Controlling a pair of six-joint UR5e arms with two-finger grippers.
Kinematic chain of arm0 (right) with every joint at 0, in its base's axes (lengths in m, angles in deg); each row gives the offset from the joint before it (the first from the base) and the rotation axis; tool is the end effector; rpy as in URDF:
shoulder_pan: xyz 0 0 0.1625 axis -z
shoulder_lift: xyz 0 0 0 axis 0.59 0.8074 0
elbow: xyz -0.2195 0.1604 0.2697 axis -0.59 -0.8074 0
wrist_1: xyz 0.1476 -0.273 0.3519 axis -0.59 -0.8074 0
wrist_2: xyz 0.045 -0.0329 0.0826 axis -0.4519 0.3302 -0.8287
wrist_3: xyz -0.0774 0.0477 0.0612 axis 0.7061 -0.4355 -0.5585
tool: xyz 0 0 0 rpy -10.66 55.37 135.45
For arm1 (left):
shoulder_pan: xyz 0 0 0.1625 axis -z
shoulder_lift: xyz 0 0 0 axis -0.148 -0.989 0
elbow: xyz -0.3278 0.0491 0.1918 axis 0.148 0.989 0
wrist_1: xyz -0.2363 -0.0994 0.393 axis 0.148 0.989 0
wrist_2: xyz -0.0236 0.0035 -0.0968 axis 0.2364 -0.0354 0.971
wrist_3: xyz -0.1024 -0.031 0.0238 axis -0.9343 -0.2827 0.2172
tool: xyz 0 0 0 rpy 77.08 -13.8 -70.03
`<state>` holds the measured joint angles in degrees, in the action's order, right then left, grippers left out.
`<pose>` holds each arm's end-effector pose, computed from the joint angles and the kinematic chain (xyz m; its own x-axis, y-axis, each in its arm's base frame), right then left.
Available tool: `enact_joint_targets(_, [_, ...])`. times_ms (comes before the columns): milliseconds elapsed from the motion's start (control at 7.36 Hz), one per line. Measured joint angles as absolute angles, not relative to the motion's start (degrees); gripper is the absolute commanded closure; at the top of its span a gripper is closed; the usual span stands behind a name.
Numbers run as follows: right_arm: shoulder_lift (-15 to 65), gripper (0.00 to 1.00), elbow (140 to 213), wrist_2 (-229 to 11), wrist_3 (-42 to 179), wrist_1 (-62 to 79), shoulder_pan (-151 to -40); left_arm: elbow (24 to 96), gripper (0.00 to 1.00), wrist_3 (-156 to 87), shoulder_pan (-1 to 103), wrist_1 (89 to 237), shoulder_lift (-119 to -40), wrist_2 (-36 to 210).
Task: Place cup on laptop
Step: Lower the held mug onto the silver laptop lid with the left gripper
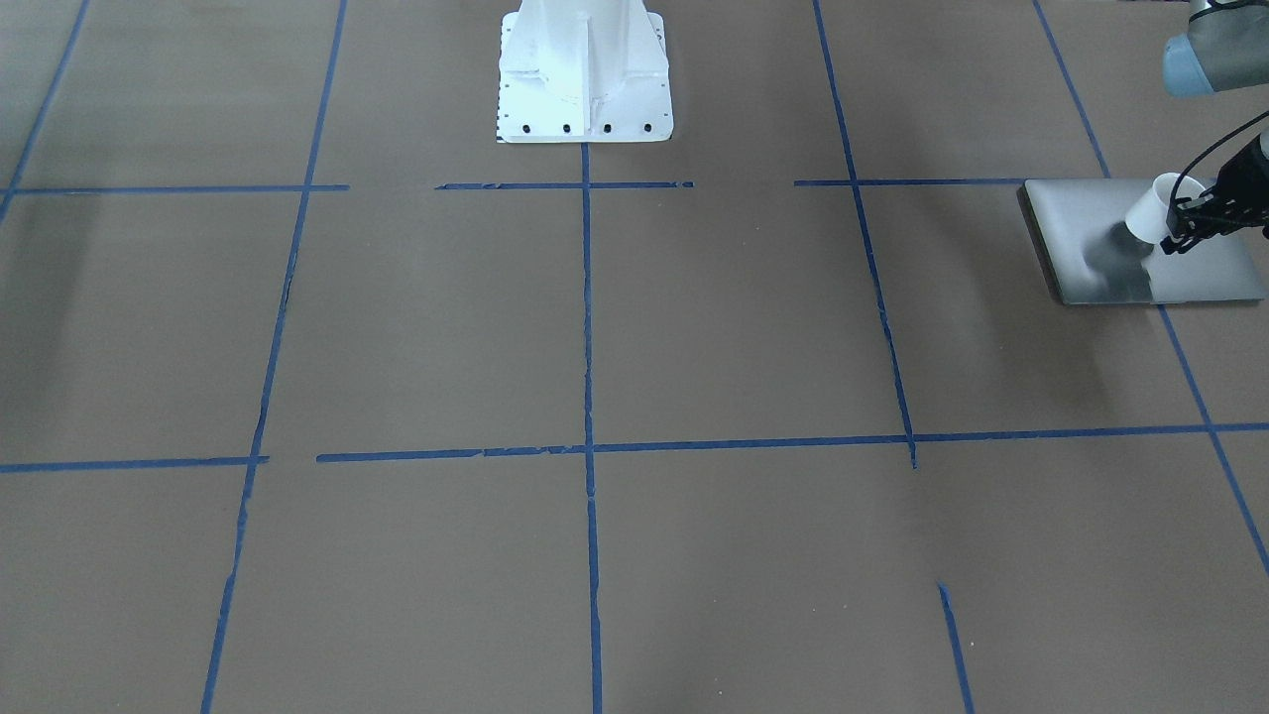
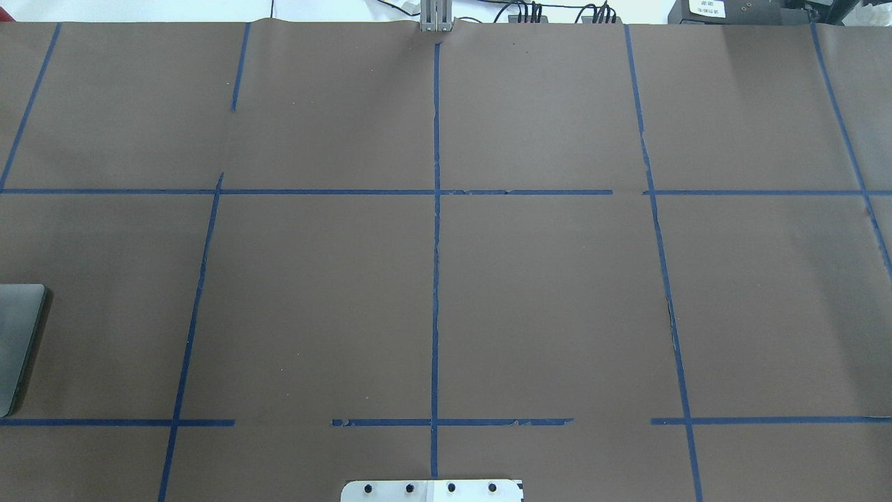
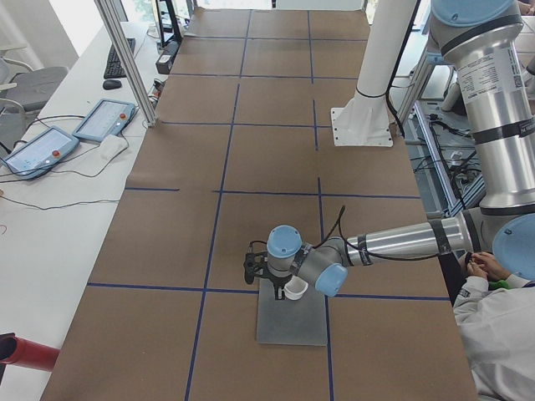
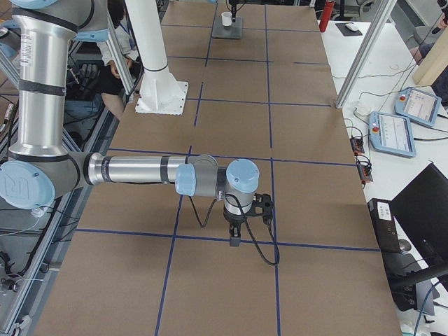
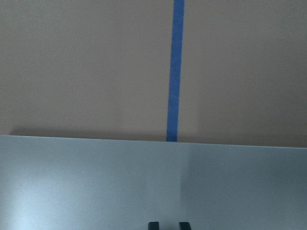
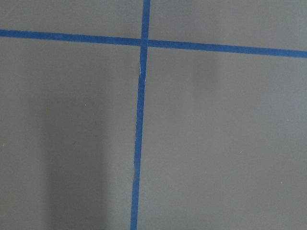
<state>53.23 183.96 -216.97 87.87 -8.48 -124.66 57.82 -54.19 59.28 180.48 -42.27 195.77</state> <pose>0.0490 -0.4947 0.6106 0.7564 -0.0455 0.6525 0.0611 0.9981 -0.0011 0.1066 -0.4255 0.7088 0.6922 -0.0302 -0.7211 0.0539 0.9985 0.0098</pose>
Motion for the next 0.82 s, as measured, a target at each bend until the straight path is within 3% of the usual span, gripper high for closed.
enact_joint_targets(272, [53.23,0.0,183.96,-216.97,87.87,-8.46,-124.66,57.79,0.11,-54.07,59.26,180.52,-42.27,195.81])
enact_joint_targets(408, [53.23,0.0,183.96,-216.97,87.87,-8.47,-124.66,57.78,0.0,-53.78,59.26,180.52,-42.27,195.82])
enact_joint_targets(816, [53.23,0.0,183.96,-216.97,87.87,-8.49,-124.66,58.59,0.0,-53.22,59.37,180.25,-42.29,195.89])
